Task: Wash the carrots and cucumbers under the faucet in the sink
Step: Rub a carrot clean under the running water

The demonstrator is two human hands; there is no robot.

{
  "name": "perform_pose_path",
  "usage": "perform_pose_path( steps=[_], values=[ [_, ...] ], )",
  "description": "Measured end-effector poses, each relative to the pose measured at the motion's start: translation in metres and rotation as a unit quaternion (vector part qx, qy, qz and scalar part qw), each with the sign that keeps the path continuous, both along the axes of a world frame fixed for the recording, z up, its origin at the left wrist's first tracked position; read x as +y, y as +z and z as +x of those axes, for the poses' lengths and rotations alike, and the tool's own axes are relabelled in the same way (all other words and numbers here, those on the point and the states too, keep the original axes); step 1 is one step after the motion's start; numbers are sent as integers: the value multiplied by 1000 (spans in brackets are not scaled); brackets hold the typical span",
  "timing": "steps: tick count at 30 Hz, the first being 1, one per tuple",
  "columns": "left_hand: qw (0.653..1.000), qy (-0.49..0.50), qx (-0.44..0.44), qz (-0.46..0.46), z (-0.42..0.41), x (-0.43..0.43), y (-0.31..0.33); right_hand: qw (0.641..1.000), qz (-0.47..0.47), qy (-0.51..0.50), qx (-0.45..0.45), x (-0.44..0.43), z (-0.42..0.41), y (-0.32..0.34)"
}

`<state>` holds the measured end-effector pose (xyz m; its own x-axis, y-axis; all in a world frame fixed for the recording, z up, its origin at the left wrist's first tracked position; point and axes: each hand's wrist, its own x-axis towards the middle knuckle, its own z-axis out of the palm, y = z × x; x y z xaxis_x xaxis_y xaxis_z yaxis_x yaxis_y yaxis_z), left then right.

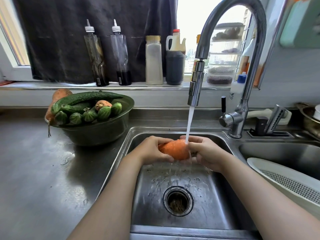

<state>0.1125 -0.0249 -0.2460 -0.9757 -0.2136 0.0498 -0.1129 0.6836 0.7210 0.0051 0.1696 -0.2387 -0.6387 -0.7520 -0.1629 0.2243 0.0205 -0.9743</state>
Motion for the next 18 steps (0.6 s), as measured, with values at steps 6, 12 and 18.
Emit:
perform_pose_path(
  steps=[6,12,18],
  values=[
    [1000,0,-3,-16,-2,2,-1,999,22,-8,28,0,0,-1],
    [999,16,4,-41,-3,8,0,993,65,-32,98,-3,1,-4],
    [999,26,10,-30,-1,10,3,991,59,-30,120,0,-3,-3]
  ],
)
